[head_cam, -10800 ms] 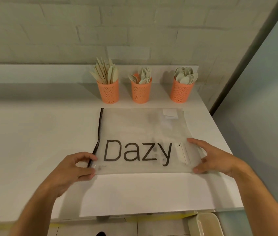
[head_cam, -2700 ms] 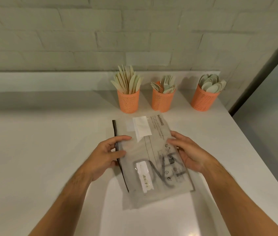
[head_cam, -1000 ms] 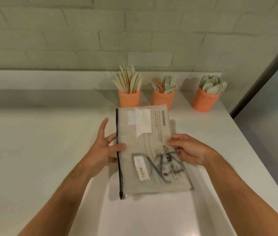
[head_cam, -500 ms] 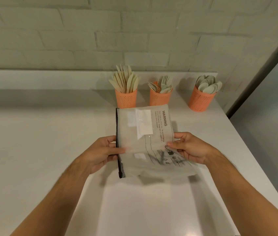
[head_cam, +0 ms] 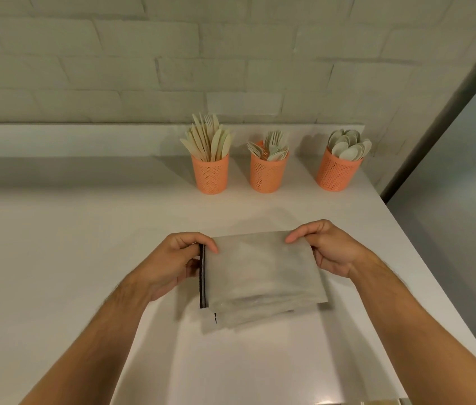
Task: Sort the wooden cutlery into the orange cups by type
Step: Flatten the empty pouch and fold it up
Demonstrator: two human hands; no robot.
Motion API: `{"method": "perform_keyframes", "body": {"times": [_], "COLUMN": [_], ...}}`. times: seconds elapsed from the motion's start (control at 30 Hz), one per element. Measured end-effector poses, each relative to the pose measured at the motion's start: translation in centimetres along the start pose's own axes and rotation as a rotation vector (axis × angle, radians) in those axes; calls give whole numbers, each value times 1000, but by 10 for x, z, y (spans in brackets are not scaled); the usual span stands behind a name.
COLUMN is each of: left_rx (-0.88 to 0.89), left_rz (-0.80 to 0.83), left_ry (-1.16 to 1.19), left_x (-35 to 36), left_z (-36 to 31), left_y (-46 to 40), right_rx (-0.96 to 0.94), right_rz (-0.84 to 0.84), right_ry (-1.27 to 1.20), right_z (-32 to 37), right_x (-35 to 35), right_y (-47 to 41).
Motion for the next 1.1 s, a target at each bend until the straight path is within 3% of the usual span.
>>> {"method": "perform_keyframes", "body": {"times": [0.2,0.43,0.57,0.73,1.1], "left_rx": [-45,-54,-9,65,168], "left_rz": [130,83,38,31,190], "left_ry": [266,59,62,-69,-193], "left_x": [14,18,22,25,19], "left_z": [2,14,8,1,-9], "left_y": [10,7,9,9,9], "right_rx": [-40,-51,-90,188,125], "right_rz": [-52,-87,-89,54,138], "right_ry": [12,28,-53,-329,23], "right_z": [6,13,11,-24,-25], "right_x": [-4,-9,-8,-7,-14], "right_y": [2,2,3,11,8]}}
Point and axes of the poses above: each hand's wrist, its own y-axis away from the middle knuckle, its own x-axis out of the palm, z = x × y, the point moved 4 cm from there along -y, towards the middle knuckle, and after that the axes turned 10 degrees about -y, right-handed, at the moved point
